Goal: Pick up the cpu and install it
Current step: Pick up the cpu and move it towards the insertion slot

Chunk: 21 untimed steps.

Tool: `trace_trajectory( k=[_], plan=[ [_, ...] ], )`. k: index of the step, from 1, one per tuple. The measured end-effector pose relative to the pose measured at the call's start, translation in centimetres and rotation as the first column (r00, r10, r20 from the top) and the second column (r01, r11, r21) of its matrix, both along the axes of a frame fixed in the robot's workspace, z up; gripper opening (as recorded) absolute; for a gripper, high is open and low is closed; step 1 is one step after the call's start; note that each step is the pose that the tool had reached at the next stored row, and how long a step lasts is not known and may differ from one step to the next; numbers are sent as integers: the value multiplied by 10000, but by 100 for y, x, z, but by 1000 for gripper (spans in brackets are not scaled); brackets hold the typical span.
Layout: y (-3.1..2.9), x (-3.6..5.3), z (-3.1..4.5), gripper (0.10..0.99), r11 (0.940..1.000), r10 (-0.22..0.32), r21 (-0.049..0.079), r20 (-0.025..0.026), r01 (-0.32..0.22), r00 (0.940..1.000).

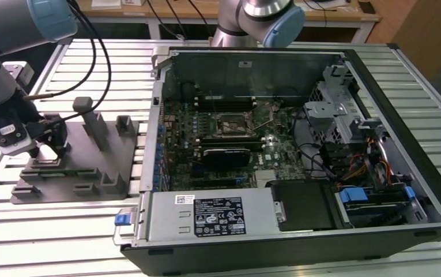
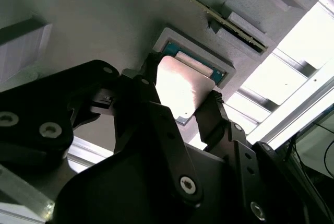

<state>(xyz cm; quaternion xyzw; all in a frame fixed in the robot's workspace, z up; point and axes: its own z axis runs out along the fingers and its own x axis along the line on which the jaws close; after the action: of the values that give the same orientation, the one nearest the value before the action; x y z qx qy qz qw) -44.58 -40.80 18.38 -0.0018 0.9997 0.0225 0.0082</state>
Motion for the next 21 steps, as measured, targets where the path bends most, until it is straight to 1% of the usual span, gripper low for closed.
trace_trajectory(
  k=[3,7,17,21],
  plan=[
    [0,0,2,541,10000,0,0,0,0,10000],
    [0,0,28,541,10000,0,-1,-1,0,10000],
    [0,0,169,541,10000,0,-1,-2,0,10000],
    [0,0,215,541,10000,0,0,0,0,10000]
  ],
)
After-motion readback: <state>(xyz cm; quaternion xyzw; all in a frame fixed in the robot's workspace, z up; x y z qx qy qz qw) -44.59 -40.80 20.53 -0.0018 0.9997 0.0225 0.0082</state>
